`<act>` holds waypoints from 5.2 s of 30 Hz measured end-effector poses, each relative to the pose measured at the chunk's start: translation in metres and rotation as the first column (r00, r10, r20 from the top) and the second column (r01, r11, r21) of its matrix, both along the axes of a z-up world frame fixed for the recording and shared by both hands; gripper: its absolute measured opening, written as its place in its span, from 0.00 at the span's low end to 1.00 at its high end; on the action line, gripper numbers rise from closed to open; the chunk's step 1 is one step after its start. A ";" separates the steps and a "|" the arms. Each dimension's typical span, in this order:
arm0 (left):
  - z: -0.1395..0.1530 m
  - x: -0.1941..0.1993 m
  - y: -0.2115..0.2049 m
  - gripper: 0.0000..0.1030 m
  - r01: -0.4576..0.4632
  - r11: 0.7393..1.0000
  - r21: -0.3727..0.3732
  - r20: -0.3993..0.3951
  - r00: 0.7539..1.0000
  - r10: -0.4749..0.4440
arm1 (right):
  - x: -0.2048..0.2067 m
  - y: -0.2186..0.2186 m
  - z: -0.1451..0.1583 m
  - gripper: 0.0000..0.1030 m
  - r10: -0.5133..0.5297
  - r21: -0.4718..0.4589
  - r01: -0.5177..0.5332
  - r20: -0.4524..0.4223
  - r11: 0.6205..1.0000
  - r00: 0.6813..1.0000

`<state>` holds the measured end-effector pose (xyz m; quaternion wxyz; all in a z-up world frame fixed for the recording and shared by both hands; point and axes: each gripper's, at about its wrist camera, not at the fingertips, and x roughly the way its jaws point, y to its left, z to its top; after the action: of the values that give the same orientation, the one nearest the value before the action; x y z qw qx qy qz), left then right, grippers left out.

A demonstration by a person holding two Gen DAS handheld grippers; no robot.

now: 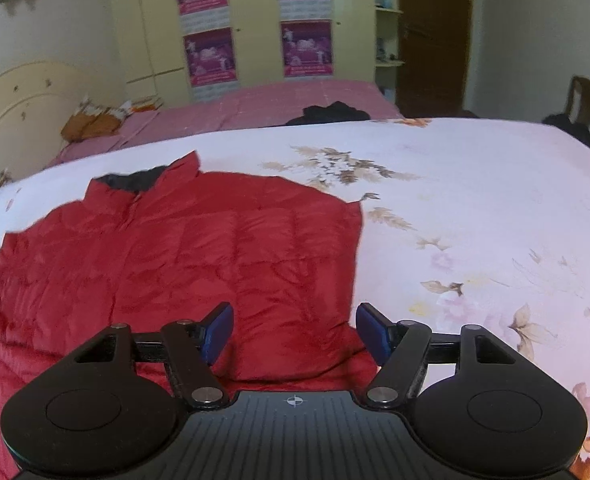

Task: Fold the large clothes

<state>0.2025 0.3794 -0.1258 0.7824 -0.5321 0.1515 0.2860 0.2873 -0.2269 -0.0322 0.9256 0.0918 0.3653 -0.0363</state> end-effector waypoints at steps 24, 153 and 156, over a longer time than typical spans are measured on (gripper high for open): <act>-0.003 -0.019 -0.018 0.76 -0.096 0.995 -0.014 0.117 0.988 0.097 | -0.004 0.001 0.004 0.66 -0.018 0.013 0.018 0.009 1.000 1.000; 0.018 0.179 -0.287 0.64 0.860 0.077 0.504 -0.565 0.395 -0.725 | 0.025 0.075 -0.052 0.49 0.129 -0.074 -0.130 -0.026 0.989 0.991; 0.016 0.177 -0.272 0.64 0.860 0.090 0.503 -0.559 0.403 -0.725 | 0.029 0.080 -0.056 0.49 0.122 -0.088 -0.124 -0.031 0.988 0.992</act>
<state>0.3794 0.1078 -0.1098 0.9308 0.0316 0.3482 -0.1069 0.3161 -0.1470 -0.0885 0.9246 0.0270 0.3800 0.0032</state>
